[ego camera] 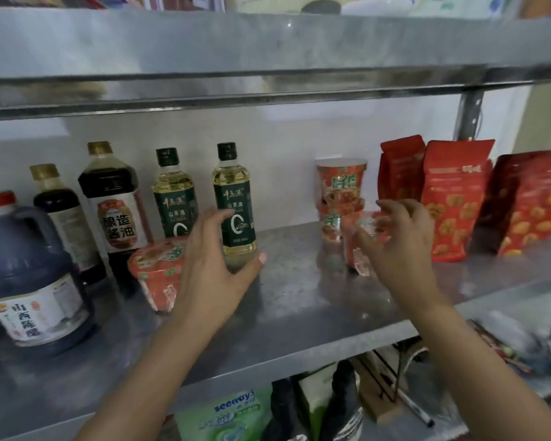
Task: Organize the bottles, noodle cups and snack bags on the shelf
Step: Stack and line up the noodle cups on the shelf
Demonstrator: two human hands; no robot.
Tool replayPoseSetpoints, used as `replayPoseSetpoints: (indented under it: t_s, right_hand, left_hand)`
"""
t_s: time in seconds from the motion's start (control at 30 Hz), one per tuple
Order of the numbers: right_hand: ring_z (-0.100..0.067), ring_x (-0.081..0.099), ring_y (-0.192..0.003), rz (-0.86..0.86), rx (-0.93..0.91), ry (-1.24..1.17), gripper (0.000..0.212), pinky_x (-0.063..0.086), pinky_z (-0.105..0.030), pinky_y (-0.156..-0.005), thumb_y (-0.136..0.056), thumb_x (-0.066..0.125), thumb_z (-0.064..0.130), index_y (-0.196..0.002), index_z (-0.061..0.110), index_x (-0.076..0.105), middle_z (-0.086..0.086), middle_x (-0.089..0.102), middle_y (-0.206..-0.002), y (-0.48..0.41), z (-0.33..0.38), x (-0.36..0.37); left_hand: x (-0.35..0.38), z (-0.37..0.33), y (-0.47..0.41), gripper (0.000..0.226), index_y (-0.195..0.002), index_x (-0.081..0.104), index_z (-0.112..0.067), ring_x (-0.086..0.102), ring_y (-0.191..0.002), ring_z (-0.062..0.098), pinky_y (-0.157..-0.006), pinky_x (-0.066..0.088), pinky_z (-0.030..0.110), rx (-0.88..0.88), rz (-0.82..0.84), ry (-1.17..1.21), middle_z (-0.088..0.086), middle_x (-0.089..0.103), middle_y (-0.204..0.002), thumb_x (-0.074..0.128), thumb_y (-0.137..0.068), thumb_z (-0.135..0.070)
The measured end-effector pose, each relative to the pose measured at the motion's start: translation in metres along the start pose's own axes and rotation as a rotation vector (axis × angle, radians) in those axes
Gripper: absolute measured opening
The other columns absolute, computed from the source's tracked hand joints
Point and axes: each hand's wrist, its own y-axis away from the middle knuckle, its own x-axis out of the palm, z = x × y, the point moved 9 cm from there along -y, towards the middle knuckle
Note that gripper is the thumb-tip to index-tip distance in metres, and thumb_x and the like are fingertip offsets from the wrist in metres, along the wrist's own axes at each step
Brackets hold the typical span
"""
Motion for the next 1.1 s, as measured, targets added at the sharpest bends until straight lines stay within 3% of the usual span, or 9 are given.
replayPoseSetpoints:
  t_s: [0.1, 0.2, 0.43, 0.57, 0.67, 0.73, 0.83, 0.93, 1.1]
  right_hand:
    - [-0.044, 0.041, -0.126, 0.166, 0.185, 0.033, 0.080, 0.040, -0.054, -0.107, -0.075, 0.082, 0.053, -0.139, 0.016, 0.050, -0.022, 0.038, -0.140, -0.004, -0.035, 0.022]
    - [-0.047, 0.037, -0.130, 0.318, 0.294, -0.014, 0.092, 0.037, -0.055, -0.110, -0.073, 0.085, 0.044, -0.146, 0.017, 0.037, -0.025, 0.030, -0.144, -0.004, -0.050, 0.041]
    - [-0.033, 0.058, -0.112, 0.276, 0.397, -0.168, 0.091, 0.053, -0.050, -0.094, -0.066, 0.087, 0.041, -0.140, 0.021, 0.037, -0.011, 0.049, -0.130, -0.005, -0.052, 0.044]
    - [-0.004, 0.063, -0.093, 0.354, 0.381, -0.604, 0.092, 0.056, -0.021, -0.077, -0.076, 0.086, 0.029, -0.145, 0.020, 0.027, 0.012, 0.057, -0.111, 0.003, 0.007, 0.045]
    - [-0.015, 0.066, -0.110, 0.418, 0.405, -0.761, 0.111, 0.052, -0.039, -0.099, -0.058, 0.085, 0.065, -0.148, 0.032, 0.029, 0.006, 0.060, -0.130, 0.027, 0.056, 0.049]
    - [-0.017, 0.067, -0.109, 0.398, 0.450, -0.788, 0.115, 0.052, -0.042, -0.099, -0.050, 0.074, 0.082, -0.148, 0.037, 0.032, 0.004, 0.061, -0.132, 0.048, 0.070, 0.048]
    - [-0.009, 0.070, -0.097, 0.423, 0.525, -0.953, 0.092, 0.054, -0.028, -0.082, -0.064, 0.066, 0.068, -0.144, 0.029, 0.043, 0.007, 0.067, -0.120, 0.080, 0.086, 0.050]
    - [-0.005, 0.072, -0.098, 0.509, 0.509, -1.142, 0.065, 0.055, -0.028, -0.085, -0.070, 0.071, 0.050, -0.131, 0.035, 0.054, 0.011, 0.073, -0.110, 0.102, 0.104, 0.057]
    - [-0.007, 0.071, -0.103, 0.461, 0.463, -1.159, 0.083, 0.056, -0.031, -0.090, -0.062, 0.086, 0.043, -0.137, 0.039, 0.051, 0.009, 0.072, -0.116, 0.109, 0.109, 0.054]
  left_hand:
    - [0.020, -0.008, -0.003, 0.069, -0.142, 0.039, -0.031, 0.038, -0.138, 0.014, -0.115, 0.033, 0.038, -0.047, 0.054, 0.072, -0.005, 0.041, -0.149, 0.077, -0.084, -0.035]
    - [0.034, -0.013, -0.008, 0.062, -0.137, 0.042, -0.037, 0.049, -0.130, 0.019, -0.109, 0.043, 0.047, -0.102, 0.096, 0.122, -0.006, 0.047, -0.141, 0.076, -0.085, -0.037]
    - [0.038, -0.008, -0.007, 0.034, -0.121, 0.059, -0.029, 0.052, -0.127, 0.004, -0.113, 0.041, 0.035, -0.264, 0.006, 0.448, -0.016, 0.059, -0.128, 0.072, -0.091, -0.021]
    - [0.046, -0.007, -0.001, 0.042, -0.131, 0.054, -0.026, 0.060, -0.117, 0.008, -0.097, 0.048, 0.022, -0.448, 0.078, 0.650, -0.005, 0.065, -0.125, 0.069, -0.093, -0.027]
    - [0.056, -0.004, 0.010, 0.073, -0.143, 0.047, -0.030, 0.067, -0.114, 0.016, -0.099, 0.051, 0.035, -0.561, 0.238, 0.794, -0.001, 0.069, -0.127, 0.072, -0.081, -0.060]
    - [0.053, -0.004, 0.023, 0.080, -0.144, 0.047, -0.028, 0.070, -0.111, 0.017, -0.102, 0.051, 0.041, -0.584, 0.249, 0.881, -0.001, 0.072, -0.121, 0.071, -0.075, -0.062]
    - [0.041, 0.001, 0.039, 0.073, -0.139, 0.055, -0.025, 0.070, -0.110, 0.019, -0.101, 0.052, 0.045, -0.580, 0.143, 0.912, 0.000, 0.074, -0.116, 0.070, -0.075, -0.057]
    - [0.030, 0.004, 0.044, 0.062, -0.134, 0.060, -0.016, 0.069, -0.113, 0.026, -0.105, 0.049, 0.049, -0.591, 0.067, 1.069, 0.009, 0.073, -0.120, 0.066, -0.083, -0.052]
    - [0.019, 0.002, 0.047, 0.060, -0.133, 0.060, -0.017, 0.067, -0.117, 0.025, -0.103, 0.048, 0.043, -0.576, 0.093, 1.064, 0.007, 0.072, -0.122, 0.059, -0.084, -0.052]
